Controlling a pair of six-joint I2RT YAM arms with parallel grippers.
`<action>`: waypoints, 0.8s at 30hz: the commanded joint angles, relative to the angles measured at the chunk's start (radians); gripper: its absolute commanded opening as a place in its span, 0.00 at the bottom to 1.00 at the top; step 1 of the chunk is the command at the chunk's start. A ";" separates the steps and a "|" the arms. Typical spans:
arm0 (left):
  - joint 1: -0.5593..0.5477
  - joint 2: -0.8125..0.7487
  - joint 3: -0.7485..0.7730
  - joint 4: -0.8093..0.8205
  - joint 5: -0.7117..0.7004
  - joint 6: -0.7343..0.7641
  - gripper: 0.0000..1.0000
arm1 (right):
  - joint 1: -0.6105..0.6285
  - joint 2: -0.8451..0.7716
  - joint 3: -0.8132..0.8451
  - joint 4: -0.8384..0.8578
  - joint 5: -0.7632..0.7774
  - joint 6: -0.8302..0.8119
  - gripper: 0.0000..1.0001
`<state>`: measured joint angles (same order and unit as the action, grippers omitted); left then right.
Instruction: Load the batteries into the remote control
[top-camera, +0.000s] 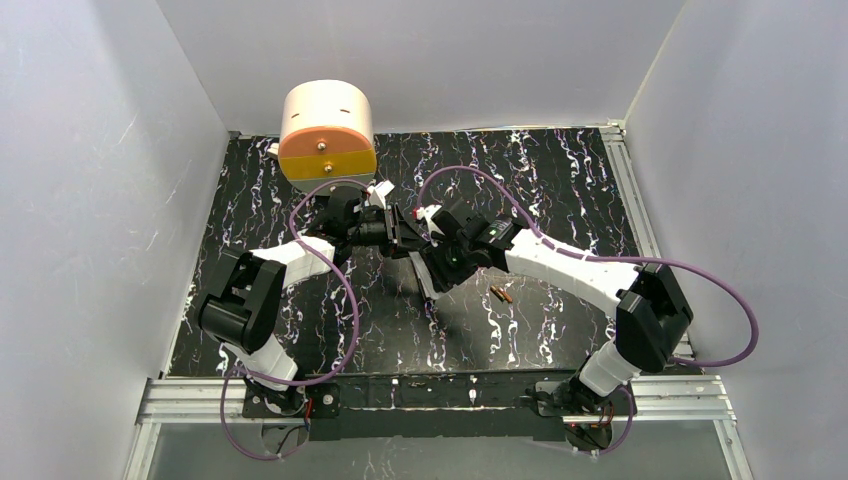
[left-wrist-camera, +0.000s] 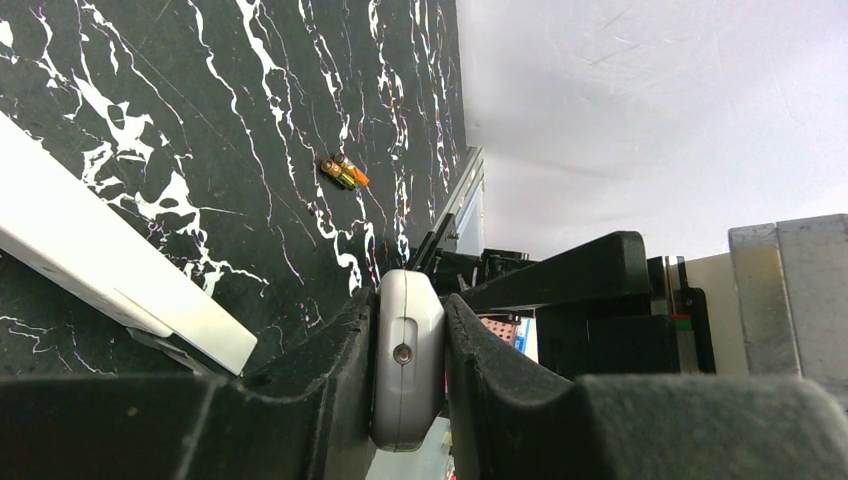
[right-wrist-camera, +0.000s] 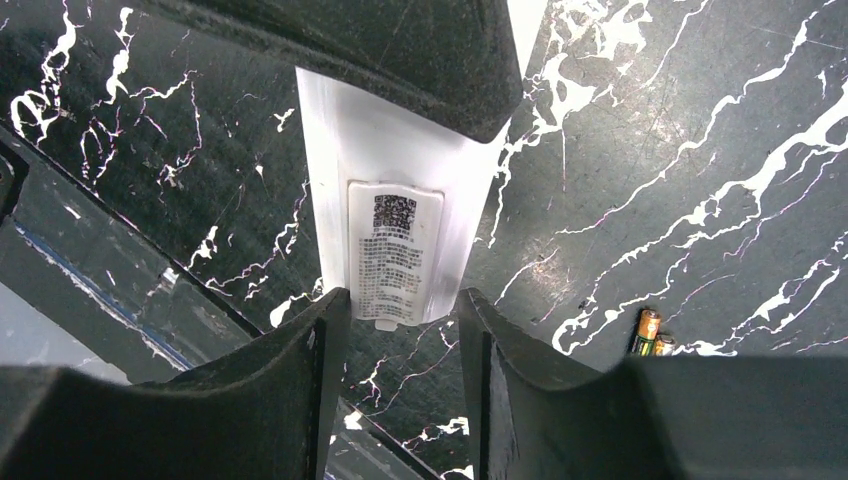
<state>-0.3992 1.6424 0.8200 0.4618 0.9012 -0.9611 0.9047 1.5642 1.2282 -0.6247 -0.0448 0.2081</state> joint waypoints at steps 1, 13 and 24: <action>-0.012 -0.025 0.039 -0.016 0.075 -0.040 0.00 | 0.000 -0.012 0.041 0.040 0.027 0.011 0.53; -0.006 0.002 0.054 -0.027 0.089 -0.048 0.00 | -0.010 -0.070 0.039 0.057 0.007 0.033 0.67; 0.012 -0.005 0.087 -0.026 0.099 -0.086 0.00 | -0.070 -0.269 -0.130 0.378 -0.083 0.227 0.91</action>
<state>-0.3981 1.6482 0.8619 0.4377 0.9573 -1.0195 0.8543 1.3731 1.1660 -0.4435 -0.0917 0.3180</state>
